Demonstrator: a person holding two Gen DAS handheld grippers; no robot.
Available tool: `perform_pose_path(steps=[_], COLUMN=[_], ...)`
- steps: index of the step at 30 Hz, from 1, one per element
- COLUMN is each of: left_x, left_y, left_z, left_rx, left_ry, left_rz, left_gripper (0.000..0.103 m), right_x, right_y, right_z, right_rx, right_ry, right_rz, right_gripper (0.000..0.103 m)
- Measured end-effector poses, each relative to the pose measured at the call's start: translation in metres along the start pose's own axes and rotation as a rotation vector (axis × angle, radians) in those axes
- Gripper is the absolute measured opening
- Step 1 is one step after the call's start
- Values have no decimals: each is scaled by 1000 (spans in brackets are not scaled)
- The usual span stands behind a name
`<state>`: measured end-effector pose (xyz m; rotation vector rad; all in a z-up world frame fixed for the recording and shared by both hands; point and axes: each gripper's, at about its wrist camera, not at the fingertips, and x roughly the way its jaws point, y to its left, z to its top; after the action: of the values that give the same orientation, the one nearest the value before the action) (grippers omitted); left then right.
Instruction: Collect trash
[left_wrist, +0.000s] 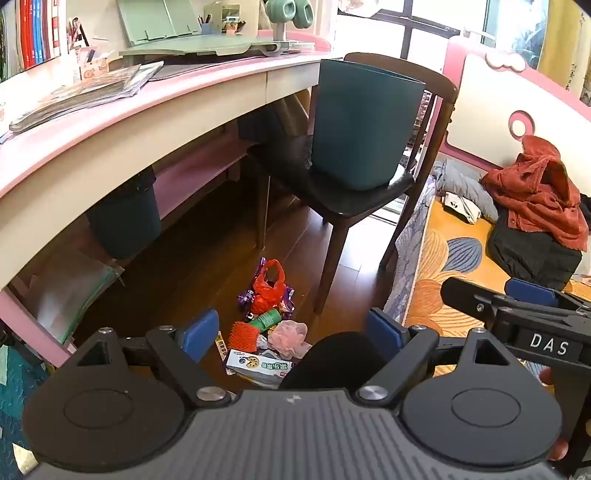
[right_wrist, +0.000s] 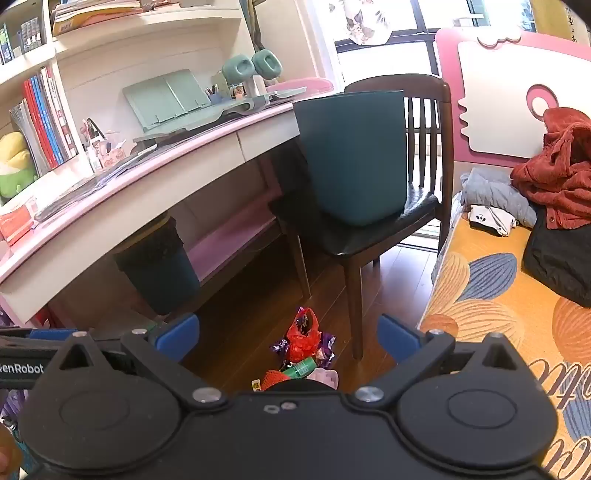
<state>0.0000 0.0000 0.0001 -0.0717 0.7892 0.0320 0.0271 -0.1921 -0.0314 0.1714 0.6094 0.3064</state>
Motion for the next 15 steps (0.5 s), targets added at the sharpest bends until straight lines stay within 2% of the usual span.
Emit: perform_pose_path(steps=[15], left_x=[2], left_y=[2], left_z=[1], left_rx=[-9], left_ry=[10], left_rz=[6], left_gripper=[88], right_x=[-1], right_y=[-9], right_z=[6], right_rx=[8], right_ry=[8], right_rz=[10], right_gripper=[103])
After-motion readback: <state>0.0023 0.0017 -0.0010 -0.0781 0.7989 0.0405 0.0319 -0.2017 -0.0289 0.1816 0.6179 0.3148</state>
